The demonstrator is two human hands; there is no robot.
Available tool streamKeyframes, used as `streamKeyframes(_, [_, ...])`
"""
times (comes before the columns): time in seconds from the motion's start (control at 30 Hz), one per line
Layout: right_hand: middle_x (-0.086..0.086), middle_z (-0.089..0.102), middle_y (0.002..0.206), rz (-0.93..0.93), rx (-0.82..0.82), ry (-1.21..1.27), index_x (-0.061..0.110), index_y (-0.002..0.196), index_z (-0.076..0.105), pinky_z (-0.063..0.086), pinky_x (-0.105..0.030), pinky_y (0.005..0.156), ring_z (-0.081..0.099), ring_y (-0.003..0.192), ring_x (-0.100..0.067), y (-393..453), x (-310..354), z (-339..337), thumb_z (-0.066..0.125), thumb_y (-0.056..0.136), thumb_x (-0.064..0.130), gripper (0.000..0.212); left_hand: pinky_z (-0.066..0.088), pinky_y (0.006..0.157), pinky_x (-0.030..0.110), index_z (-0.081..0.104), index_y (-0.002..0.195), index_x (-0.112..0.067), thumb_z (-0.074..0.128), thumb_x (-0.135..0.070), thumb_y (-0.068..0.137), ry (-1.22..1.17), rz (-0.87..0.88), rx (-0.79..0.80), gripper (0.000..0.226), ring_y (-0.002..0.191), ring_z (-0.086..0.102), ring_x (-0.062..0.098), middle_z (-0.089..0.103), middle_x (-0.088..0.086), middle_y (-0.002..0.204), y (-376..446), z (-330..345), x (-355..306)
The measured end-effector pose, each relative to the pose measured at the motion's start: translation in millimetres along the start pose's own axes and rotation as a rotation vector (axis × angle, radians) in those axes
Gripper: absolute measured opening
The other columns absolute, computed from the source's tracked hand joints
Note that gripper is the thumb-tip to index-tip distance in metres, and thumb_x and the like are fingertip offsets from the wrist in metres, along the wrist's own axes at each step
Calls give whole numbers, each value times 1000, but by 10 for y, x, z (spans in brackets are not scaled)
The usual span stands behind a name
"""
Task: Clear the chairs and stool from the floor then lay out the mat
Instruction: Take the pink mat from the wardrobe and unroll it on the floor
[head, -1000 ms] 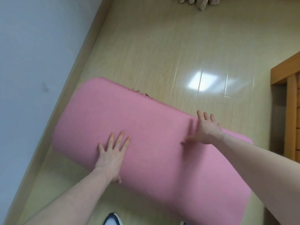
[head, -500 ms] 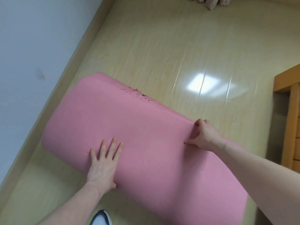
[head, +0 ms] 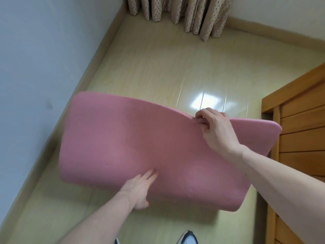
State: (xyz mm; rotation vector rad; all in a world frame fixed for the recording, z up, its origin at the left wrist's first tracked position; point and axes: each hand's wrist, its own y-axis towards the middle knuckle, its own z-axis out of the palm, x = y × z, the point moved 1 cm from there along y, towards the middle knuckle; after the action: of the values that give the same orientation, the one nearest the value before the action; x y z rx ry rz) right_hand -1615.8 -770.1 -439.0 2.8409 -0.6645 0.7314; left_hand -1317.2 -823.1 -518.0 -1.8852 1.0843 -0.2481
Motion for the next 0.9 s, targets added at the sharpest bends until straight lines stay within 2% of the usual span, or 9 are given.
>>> streamKeyframes(0.1, [12, 67, 100, 80, 136, 17, 24, 102, 56, 40, -34, 91, 64, 95, -16, -217, 141, -150, 57, 89, -1, 28, 35, 117, 40, 11, 159, -31, 69, -23, 85, -71, -15, -113, 95, 148, 26, 21, 2, -11, 167, -303, -108, 65])
streamKeyframes(0.2, [11, 70, 97, 149, 213, -5, 21, 105, 56, 44, -38, 86, 63, 93, -22, -514, 345, -227, 57, 93, 4, 20, 41, 112, 39, 25, 154, -30, 66, -23, 84, -163, -53, -380, 81, 142, 34, 20, 12, -12, 164, -547, -463, 188])
streamKeyframes(0.27, [16, 67, 91, 211, 250, 15, 20, 105, 56, 42, -36, 80, 62, 88, -21, -720, 478, -240, 55, 94, 6, 18, 42, 111, 38, 30, 152, -27, 66, -22, 83, -123, -55, -550, 79, 140, 36, 20, 18, -9, 161, -655, -772, 315])
streamKeyframes(0.33, [24, 60, 84, 265, 264, 27, 22, 103, 55, 38, -34, 75, 56, 79, -17, -917, 577, -228, 53, 95, 7, 17, 40, 113, 39, 29, 152, -24, 68, -20, 80, -45, -62, -626, 82, 141, 33, 21, 19, -4, 161, -719, -1042, 449])
streamKeyframes(0.5, [21, 64, 85, 345, 255, 28, 28, 100, 55, 48, -36, 74, 64, 86, -24, -1356, 927, -228, 52, 95, 13, 16, 30, 120, 43, 11, 159, -26, 68, -16, 77, 170, -56, -437, 100, 149, 18, 28, 11, -2, 166, -854, -1252, 720])
streamKeyframes(0.57, [20, 67, 86, 354, 268, 49, 31, 97, 54, 49, -38, 75, 63, 86, -23, -1488, 1075, -236, 51, 94, 15, 17, 25, 122, 44, 9, 159, -25, 68, -20, 79, 221, -67, -318, 100, 152, 13, 30, 18, -3, 166, -911, -1157, 745])
streamKeyframes(0.63, [18, 68, 88, 340, 296, 43, 32, 95, 53, 49, -39, 76, 62, 85, -22, -1627, 1189, -235, 52, 94, 17, 15, 25, 121, 43, 23, 156, -25, 70, -27, 83, 254, -79, -241, 87, 150, 20, 30, 36, -2, 158, -997, -1002, 721])
streamKeyframes(0.73, [19, 69, 91, 311, 342, 53, 33, 96, 53, 49, -39, 77, 62, 87, -17, -1867, 1307, -235, 53, 93, 18, 15, 34, 109, 40, 51, 133, -27, 65, -37, 92, 299, -84, -243, 44, 130, 45, 25, 56, -2, 136, -1193, -755, 690])
streamKeyframes(0.9, [16, 66, 88, 289, 339, -7, 29, 92, 57, 48, -39, 74, 60, 84, -19, -2294, 1342, -290, 55, 95, 24, 7, 37, 96, 39, 54, 115, -27, 54, -35, 99, 178, -105, -325, 18, 113, 57, 25, 61, -3, 118, -1665, -312, 630])
